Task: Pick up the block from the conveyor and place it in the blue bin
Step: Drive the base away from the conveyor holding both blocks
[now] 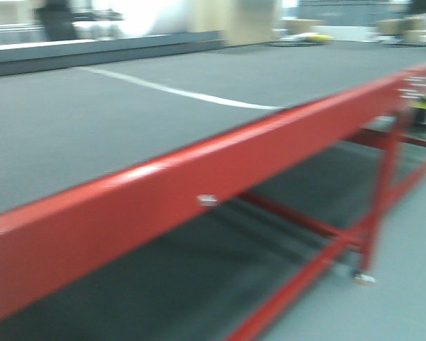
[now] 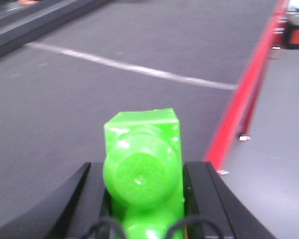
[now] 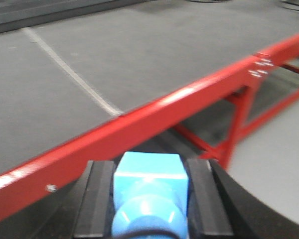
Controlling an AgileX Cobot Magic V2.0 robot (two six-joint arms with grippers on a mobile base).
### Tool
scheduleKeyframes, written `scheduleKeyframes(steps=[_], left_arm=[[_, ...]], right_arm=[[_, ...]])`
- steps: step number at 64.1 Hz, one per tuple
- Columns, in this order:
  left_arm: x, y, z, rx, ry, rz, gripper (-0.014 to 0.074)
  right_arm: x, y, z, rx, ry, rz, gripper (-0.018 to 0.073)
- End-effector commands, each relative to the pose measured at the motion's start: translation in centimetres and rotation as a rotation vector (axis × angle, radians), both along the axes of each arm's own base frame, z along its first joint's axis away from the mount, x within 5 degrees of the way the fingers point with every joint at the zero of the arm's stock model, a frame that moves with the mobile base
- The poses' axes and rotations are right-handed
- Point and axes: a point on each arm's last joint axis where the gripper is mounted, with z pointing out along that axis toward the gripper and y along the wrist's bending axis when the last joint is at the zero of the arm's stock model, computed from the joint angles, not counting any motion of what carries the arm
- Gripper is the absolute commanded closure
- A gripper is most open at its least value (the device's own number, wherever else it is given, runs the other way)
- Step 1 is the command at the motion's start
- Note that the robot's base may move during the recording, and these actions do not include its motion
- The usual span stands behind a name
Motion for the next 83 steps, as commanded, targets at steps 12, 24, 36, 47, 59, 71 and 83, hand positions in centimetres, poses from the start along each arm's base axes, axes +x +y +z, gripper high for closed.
scheduleKeyframes(steps=[12,24,36,47,59,71,83], left_arm=[[-0.03,-0.1,0.17,-0.018,-0.019,-0.006,0.0707],[-0.03,-0.1,0.17,-0.018,-0.019,-0.006,0.0707],[-0.03,-0.1,0.17,-0.018,-0.019,-0.006,0.0707],[-0.03,-0.1,0.17,-0.018,-0.019,-0.006,0.0707],[-0.03,-0.1,0.17,-0.018,-0.019,-0.006,0.0707],[-0.03,-0.1,0.17,-0.018,-0.019,-0.006,0.0707],[-0.03,-0.1,0.17,-0.018,-0.019,-0.006,0.0707]], right_arm=[[-0.15,-0.11,0.39,-0.011,-0.028,-0.004,0.0721],[-0.15,-0.11,0.39,-0.011,-0.028,-0.004,0.0721],[-0.15,-0.11,0.39,-0.011,-0.028,-0.004,0.0721],[-0.15,-0.11,0.39,-0.011,-0.028,-0.004,0.0721],[-0.15,-0.11,0.39,-0.011,-0.028,-0.004,0.0721],[-0.15,-0.11,0.39,-0.011,-0.028,-0.004,0.0721],[-0.15,-0.11,0.39,-0.011,-0.028,-0.004,0.0721]])
